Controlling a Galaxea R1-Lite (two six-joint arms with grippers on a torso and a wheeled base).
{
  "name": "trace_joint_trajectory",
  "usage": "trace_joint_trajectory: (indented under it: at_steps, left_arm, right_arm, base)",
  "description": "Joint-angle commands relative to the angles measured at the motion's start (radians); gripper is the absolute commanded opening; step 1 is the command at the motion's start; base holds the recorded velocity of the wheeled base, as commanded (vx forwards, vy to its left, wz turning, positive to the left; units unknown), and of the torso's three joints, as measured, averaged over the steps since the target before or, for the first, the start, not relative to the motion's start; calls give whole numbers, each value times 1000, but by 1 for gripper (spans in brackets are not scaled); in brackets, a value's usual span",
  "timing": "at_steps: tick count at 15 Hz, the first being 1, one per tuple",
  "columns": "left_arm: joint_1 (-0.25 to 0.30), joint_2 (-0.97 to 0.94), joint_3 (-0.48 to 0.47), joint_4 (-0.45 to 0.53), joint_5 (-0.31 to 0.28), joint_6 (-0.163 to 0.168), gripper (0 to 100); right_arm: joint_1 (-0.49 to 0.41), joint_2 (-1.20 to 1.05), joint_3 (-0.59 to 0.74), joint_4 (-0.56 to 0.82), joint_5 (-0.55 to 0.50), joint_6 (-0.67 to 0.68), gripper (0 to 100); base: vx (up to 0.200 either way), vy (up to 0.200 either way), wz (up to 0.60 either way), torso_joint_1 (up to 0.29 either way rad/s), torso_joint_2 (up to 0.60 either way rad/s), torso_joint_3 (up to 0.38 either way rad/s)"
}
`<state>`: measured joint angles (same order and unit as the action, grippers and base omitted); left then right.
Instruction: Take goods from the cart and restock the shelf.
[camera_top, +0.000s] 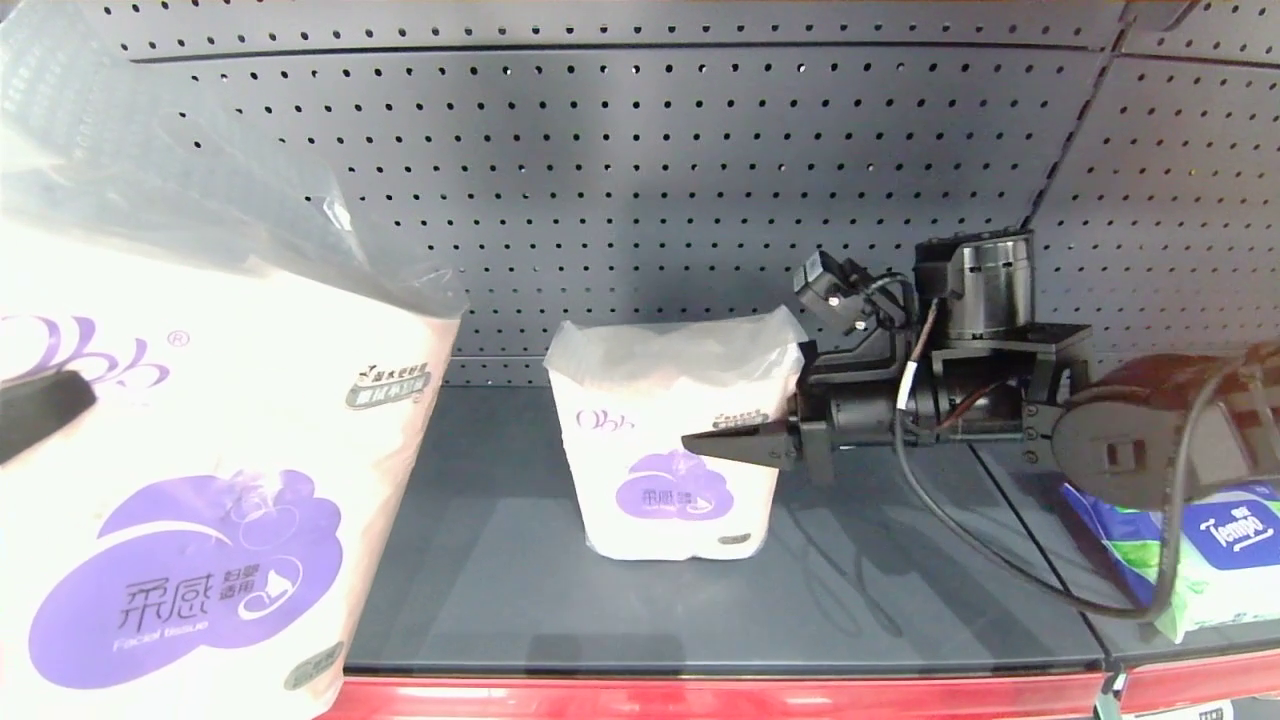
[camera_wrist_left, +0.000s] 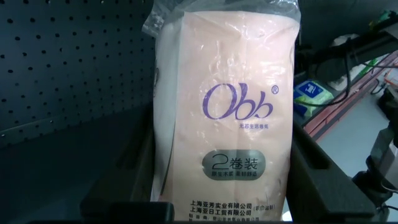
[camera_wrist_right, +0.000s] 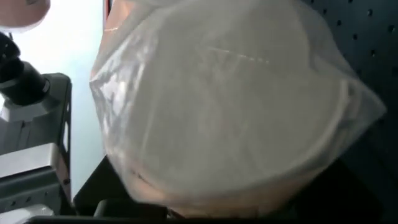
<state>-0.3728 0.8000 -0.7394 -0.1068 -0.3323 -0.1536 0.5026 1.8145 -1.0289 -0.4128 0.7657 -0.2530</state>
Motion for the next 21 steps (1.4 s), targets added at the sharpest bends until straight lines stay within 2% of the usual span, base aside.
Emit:
trace_joint_trajectory:
  at_steps: [1,3,10,21]
  left_arm:
    - [0,1,0,-1,-2,-1,0]
    - [0,1,-2,-1,-2,-1,0]
    - [0,2,-5,-1,-4,0,0]
    - [-2,4,-12,-1,-4,0,0]
  right_arm:
    - [-4,-93,87,-1,3,0,0]
    - [-1,-147,182,-1,6,-5,0]
    - [7,-218,328,-1,14,-54,0]
    - [22,-225,345,-1,12,-61,0]
  base:
    - [0,0,0,0,0,0]
    - [0,0,0,0,0,0]
    - [0,0,0,0,0,0]
    - [0,0,0,0,0,0]
